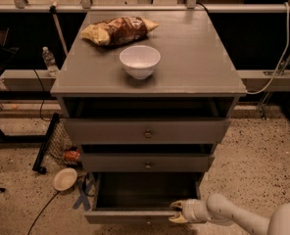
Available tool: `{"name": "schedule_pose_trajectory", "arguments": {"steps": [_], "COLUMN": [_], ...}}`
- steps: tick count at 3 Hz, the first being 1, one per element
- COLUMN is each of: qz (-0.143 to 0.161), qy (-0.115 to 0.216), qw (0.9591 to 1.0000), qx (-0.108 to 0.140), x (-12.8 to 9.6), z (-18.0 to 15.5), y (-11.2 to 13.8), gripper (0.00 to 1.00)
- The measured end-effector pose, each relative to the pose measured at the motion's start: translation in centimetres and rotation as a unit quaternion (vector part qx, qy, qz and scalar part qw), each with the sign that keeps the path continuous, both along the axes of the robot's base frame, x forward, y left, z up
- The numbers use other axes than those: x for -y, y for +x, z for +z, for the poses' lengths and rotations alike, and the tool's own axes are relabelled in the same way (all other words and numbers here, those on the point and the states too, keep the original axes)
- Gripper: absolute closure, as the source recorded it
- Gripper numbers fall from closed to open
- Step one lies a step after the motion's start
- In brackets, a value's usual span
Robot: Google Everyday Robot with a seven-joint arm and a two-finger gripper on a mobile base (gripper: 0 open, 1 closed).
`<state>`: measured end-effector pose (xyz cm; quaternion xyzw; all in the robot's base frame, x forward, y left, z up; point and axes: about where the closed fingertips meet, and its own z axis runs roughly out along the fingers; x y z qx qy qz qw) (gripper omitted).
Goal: Open bottom drawer
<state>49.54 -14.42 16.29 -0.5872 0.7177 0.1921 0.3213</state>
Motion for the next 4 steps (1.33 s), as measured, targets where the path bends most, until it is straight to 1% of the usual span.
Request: {"name": "schedule_pose_trajectory", "arguments": {"steps": [1, 2, 3, 4], "qz": [0.003, 0.015, 0.015, 0.016], "qy": [0.001, 0.002, 0.002, 0.003], "qw": [1.0000, 0.9999, 0.9999, 0.9998], "qx": [-0.001, -0.006, -0.007, -0.007], "x": [-0.2, -0.6, -0.6, -0.8], "z": [0.0, 0.0, 0.2, 0.2], "y": [-0.3, -1.4, -1.4, -1.5], "gripper": [1.00, 1.00, 1.00, 0.85]}}
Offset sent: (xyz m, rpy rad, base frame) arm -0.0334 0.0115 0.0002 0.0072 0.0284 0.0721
